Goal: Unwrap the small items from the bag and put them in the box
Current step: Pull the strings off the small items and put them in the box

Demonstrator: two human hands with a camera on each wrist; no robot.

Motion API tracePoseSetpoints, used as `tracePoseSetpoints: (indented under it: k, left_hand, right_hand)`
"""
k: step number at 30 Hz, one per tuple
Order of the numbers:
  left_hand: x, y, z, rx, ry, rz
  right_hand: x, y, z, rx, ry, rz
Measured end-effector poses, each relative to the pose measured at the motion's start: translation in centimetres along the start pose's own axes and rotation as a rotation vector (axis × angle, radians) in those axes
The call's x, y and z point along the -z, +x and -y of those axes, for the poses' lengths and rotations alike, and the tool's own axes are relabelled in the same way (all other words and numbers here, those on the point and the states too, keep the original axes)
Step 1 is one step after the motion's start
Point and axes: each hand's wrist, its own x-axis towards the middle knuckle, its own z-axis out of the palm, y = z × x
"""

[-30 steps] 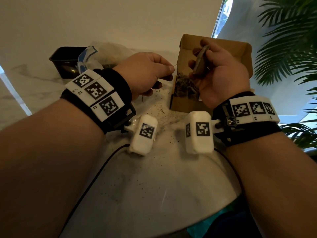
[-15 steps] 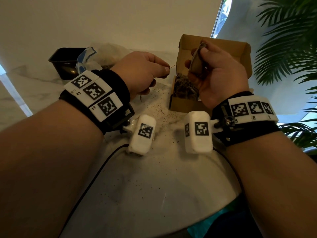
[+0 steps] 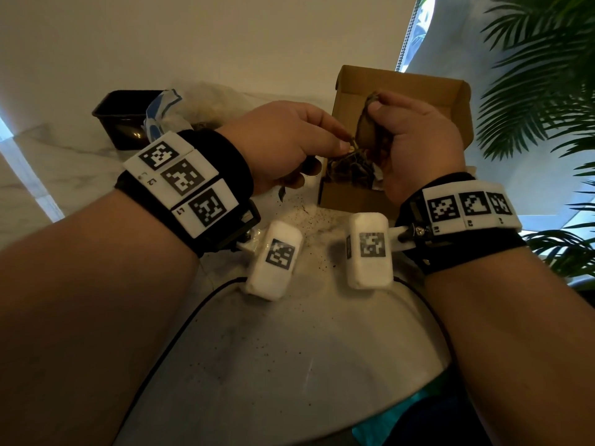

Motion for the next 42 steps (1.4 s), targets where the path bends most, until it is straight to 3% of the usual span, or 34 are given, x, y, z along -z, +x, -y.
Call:
tracePoseSetpoints:
  k: [7,19,27,42]
  left_hand:
    - [-0.1,0.2,-0.2,-0.026,-0.181,-0.147]
    - [0.7,0.6,0.0,-0.03,-0.217,-0.241]
    - [1.0,0.5,0.3,-0.04,-0.225,-0.098]
    - [1.4,0.4,0.2,-0.061,-0.234,-0.102]
  right_hand:
    - [-0.7,-0.6,-0.3,0.013,0.015,0.22]
    - [-0.6,-0.5,-0.3,0.023,-0.035,0.305]
    - [-0.7,-0.7,-0.6,0.013,0.041,0.39]
    - [-0.8,-0.9,-0.6,-0.062,0.082,0.472]
